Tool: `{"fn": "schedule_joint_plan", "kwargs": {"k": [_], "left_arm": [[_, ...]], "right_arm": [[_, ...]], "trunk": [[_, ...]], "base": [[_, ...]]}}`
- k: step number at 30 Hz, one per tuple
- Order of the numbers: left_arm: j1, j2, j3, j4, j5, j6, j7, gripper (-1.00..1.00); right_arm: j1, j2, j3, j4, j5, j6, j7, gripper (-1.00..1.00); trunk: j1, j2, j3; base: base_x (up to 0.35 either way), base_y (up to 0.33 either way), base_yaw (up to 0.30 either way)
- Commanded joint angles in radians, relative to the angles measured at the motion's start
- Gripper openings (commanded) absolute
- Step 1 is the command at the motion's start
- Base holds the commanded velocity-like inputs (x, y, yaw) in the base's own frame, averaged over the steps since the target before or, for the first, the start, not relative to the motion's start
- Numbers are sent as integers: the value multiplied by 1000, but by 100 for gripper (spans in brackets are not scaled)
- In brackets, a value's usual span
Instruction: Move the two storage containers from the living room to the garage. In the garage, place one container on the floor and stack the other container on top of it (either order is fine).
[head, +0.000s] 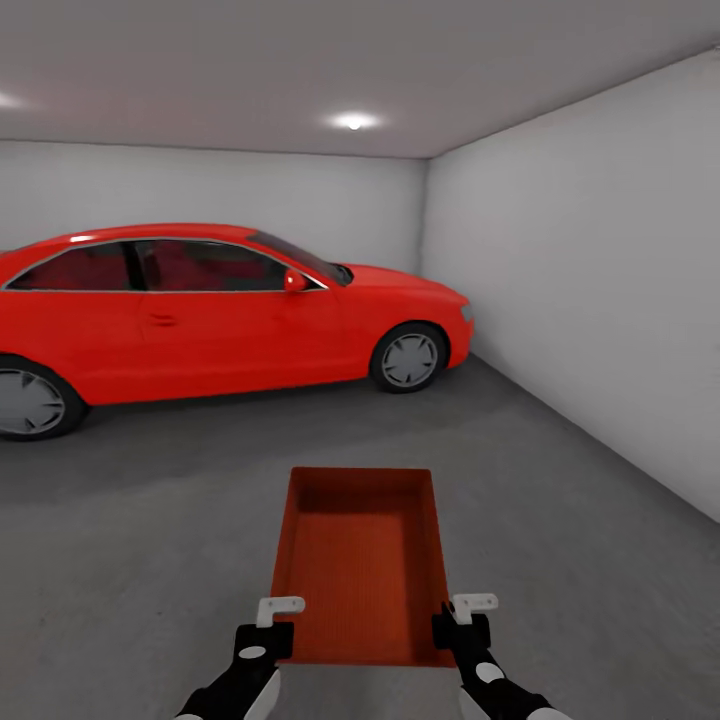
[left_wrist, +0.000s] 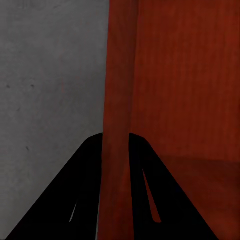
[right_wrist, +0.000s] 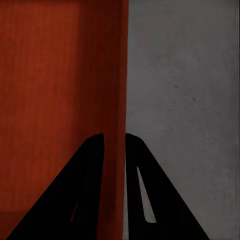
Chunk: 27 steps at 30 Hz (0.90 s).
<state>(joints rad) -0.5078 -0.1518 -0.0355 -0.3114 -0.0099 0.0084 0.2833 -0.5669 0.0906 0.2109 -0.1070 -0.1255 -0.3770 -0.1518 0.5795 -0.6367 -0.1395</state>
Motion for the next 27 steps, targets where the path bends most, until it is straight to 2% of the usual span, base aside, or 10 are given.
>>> {"fn": "schedule_joint_plan", "kwargs": {"k": [1, 11, 27], "left_arm": [[0, 5, -26, 15, 15, 2, 10, -100], [0, 5, -27, 15, 13, 2, 10, -100], [0, 5, -27, 15, 13, 3, 10, -100]], "right_arm": [[-2, -2, -2, -2, 6, -76, -1, -100], [-2, -3, -2, -2, 5, -76, -1, -100], [-2, -5, -2, -2, 5, -76, 3, -100]], "trunk": [[1, -1, -2], [1, -1, -7], [1, -1, -15]], "base": [[322, 0, -265], [322, 77, -265], [322, 165, -265]]}}
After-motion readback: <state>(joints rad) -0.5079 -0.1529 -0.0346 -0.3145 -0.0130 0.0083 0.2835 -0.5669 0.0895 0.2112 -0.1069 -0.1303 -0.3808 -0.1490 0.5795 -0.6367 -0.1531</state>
